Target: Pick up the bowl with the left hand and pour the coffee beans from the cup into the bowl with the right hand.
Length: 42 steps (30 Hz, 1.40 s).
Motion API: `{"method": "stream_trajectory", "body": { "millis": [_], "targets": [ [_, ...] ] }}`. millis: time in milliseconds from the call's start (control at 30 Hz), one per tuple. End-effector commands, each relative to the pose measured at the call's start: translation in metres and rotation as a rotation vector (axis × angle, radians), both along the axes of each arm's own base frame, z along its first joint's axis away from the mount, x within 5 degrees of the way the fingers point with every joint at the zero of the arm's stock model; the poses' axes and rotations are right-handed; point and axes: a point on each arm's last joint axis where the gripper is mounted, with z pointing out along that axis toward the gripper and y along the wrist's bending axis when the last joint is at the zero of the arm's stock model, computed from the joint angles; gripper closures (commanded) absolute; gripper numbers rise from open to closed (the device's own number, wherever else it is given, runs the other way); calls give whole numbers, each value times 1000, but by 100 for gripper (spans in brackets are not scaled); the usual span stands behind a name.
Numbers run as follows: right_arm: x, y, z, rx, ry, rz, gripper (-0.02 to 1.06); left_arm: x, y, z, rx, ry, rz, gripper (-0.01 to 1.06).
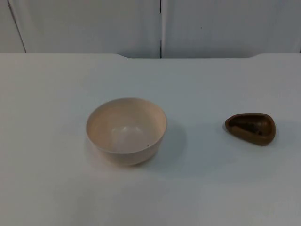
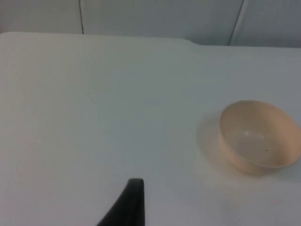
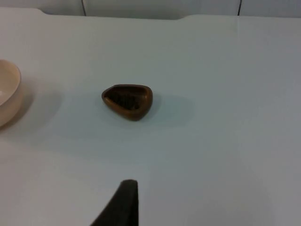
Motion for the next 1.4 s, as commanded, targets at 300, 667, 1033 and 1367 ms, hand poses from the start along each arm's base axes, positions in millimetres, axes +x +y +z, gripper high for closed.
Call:
{"method": "stream_trajectory", "body": {
  "millis": [300,667,1033,1367],
  "targets": [
    [0,0,-1,-5,-6,-4,-1,15,-3,12,-47,43,-20,0],
    [0,0,-1,-5,-6,-4,-1,43,-3,14,-67,86,-14,0],
    [0,0,-1,-5,-6,-4,-1,82,-3,8,-53,184,-25,0],
    [0,0,-1,-5,-6,-4,-1,128,-10,-7,-75,278,-119,0]
  ]
}}
